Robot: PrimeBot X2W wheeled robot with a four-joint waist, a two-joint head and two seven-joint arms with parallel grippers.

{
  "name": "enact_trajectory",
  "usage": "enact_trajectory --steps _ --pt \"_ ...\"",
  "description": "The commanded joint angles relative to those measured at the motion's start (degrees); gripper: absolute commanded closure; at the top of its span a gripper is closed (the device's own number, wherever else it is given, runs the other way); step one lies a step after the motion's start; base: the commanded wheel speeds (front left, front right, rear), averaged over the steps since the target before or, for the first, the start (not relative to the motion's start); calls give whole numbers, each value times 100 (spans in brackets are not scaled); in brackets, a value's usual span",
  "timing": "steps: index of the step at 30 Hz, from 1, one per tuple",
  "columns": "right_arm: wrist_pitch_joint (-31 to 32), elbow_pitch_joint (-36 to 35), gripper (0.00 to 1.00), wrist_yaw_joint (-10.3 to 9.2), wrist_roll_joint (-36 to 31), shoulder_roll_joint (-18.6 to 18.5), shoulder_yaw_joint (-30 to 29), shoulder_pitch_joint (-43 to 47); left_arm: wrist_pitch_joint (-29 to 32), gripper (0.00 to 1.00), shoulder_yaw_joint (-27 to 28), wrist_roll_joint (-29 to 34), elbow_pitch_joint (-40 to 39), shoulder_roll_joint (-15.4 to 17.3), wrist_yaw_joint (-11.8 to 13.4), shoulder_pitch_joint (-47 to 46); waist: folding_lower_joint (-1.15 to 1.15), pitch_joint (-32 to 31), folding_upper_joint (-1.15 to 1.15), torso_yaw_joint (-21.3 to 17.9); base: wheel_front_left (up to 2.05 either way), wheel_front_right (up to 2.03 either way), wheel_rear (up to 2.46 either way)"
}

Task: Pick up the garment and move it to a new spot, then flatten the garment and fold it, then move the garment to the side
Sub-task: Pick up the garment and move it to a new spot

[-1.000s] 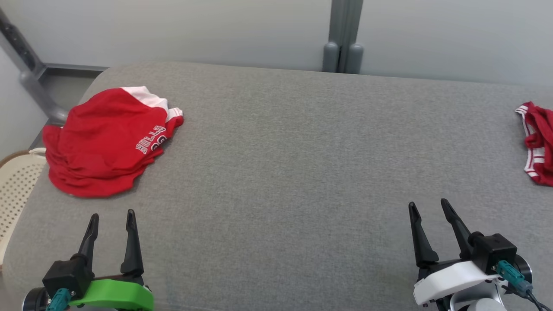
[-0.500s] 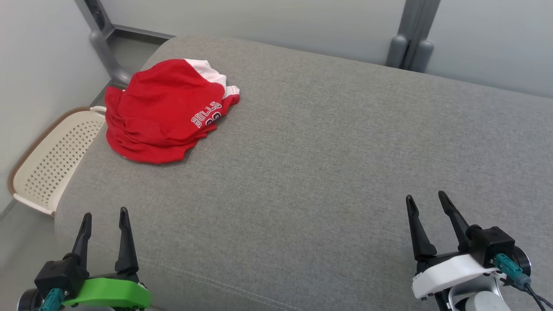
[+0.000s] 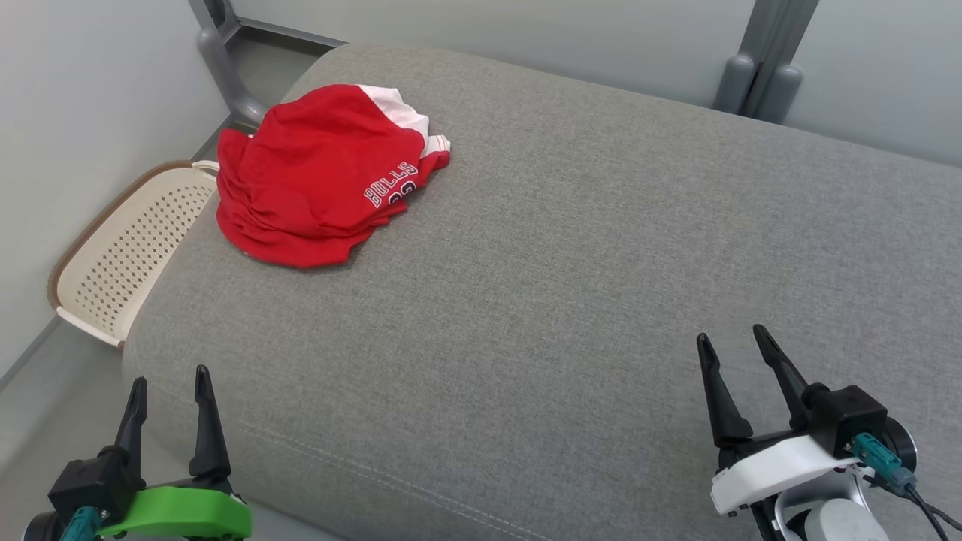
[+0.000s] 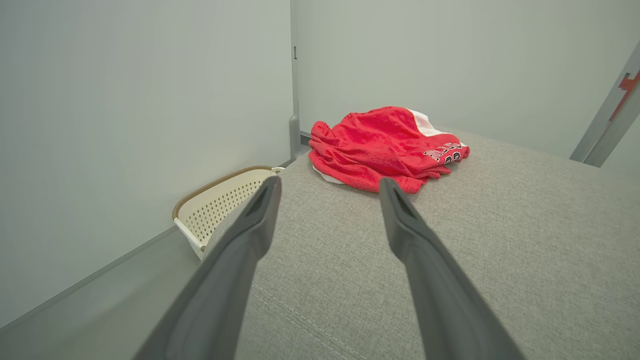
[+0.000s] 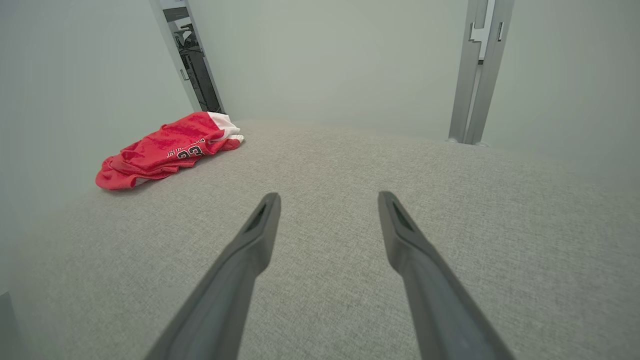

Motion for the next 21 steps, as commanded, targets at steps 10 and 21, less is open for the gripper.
enact_trajectory --steps 10,21 --pt "168 -279 0 -12 -96 -249 -186 -214 -1 0 92 -30 245 204 -97 -781 0 381 0 -545 0 0 0" --pt "602 -1260 0 -12 -327 -740 -973 -529 -1 0 278 -286 845 809 -176 -2898 0 1694 0 -1427 0 0 0"
